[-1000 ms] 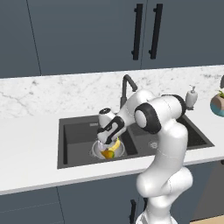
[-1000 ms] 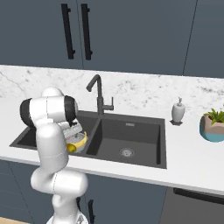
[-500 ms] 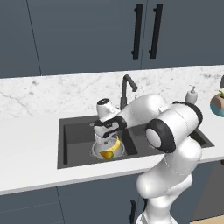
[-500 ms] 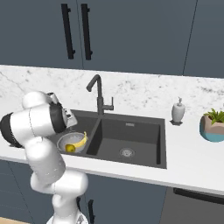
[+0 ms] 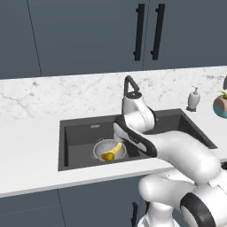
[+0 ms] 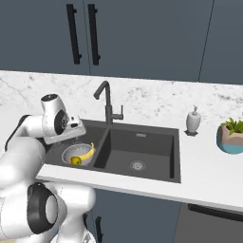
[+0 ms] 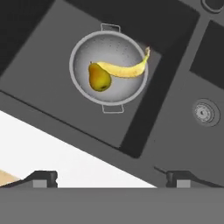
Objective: Put the colander in the sink, put the banana, pear in the colander, and turn on the sink faucet and pour water over the colander.
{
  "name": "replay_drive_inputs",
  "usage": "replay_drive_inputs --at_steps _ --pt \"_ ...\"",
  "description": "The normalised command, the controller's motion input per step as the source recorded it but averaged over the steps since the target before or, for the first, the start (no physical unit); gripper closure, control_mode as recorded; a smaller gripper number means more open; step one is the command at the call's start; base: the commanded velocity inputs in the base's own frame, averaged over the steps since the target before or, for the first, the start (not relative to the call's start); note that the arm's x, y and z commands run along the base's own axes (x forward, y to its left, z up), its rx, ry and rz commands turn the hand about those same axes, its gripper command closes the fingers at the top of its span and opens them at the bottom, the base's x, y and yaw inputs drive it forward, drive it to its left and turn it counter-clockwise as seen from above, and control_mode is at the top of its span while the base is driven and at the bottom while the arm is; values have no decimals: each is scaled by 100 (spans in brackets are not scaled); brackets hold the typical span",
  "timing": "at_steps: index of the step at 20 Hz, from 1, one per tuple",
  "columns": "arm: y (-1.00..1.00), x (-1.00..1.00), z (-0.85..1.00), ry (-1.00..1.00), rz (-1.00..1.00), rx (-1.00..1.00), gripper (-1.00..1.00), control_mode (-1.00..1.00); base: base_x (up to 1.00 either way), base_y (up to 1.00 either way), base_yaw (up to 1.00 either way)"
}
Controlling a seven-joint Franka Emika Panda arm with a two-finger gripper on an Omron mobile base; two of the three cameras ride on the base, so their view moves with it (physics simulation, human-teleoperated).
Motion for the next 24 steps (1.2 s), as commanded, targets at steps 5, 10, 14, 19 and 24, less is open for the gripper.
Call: replay_drive_inputs --at_steps 5,10,14,19,24 --pt "-70 -100 58 -28 0 8 -100 -100 0 0 0" --pt "-44 -37 100 -18 -4 18 -100 -100 0 0 0" --pt "-24 1 100 0 -11 25 -100 -100 0 0 0" --pt "-8 31 100 10 -13 20 -100 -100 0 0 0" --pt "0 61 69 10 -17 0 -100 -100 0 0 0"
